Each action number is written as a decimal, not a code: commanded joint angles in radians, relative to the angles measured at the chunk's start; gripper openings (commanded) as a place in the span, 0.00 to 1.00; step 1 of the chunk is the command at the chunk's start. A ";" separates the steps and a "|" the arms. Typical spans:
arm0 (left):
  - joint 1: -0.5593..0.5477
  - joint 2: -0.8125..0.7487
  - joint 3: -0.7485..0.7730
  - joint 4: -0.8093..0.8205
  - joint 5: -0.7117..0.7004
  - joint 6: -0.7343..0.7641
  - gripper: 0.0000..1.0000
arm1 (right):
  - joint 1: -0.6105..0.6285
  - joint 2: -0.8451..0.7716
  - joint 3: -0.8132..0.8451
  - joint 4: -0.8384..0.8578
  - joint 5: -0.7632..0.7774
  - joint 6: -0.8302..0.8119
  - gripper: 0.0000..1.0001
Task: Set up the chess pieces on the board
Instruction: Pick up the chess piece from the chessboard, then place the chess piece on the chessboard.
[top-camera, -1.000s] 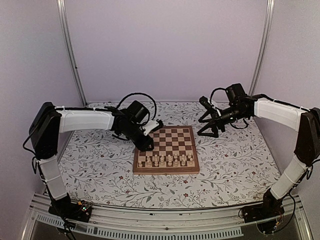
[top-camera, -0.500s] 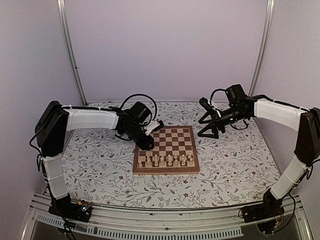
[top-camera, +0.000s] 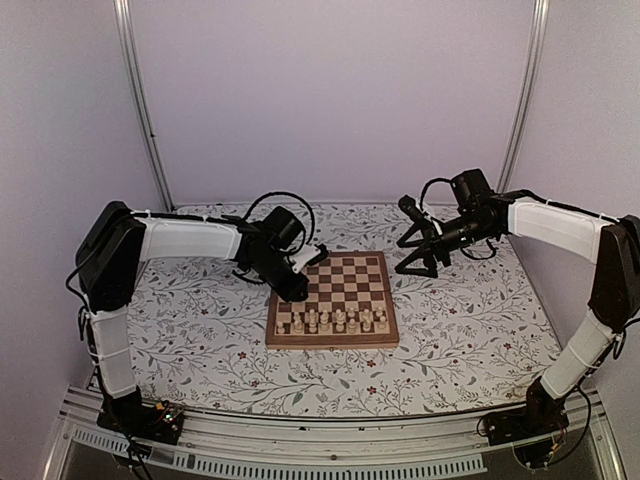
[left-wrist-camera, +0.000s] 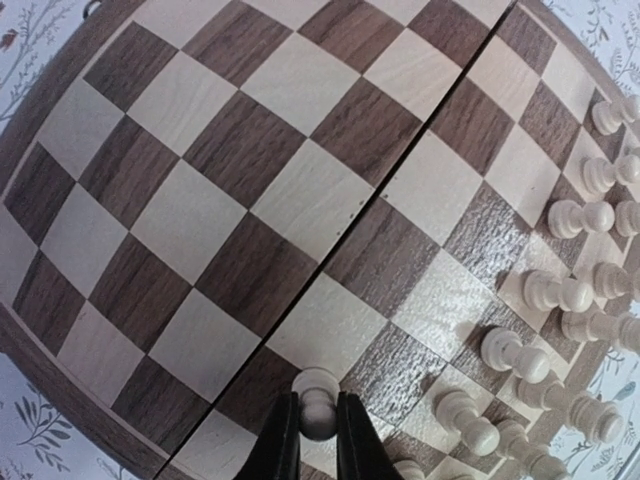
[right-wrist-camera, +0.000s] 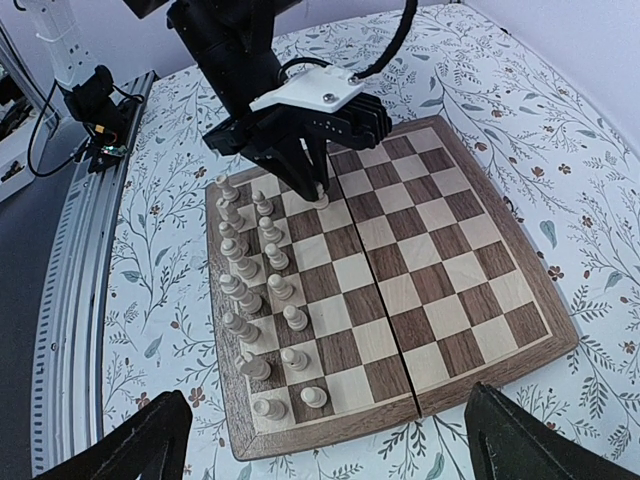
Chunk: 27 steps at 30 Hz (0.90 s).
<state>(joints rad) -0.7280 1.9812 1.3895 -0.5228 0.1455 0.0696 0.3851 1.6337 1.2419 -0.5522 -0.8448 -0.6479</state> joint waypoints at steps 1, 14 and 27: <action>0.012 -0.035 0.016 -0.021 -0.002 -0.010 0.10 | -0.001 0.003 -0.014 0.002 -0.002 -0.009 0.99; 0.012 -0.261 -0.178 -0.080 -0.007 0.000 0.09 | 0.001 0.001 -0.015 0.002 -0.010 -0.009 0.99; -0.018 -0.223 -0.222 -0.050 0.035 0.010 0.10 | 0.000 0.000 -0.011 0.001 -0.011 -0.003 0.99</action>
<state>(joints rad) -0.7330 1.7306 1.1675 -0.5873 0.1585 0.0681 0.3851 1.6337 1.2373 -0.5522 -0.8463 -0.6483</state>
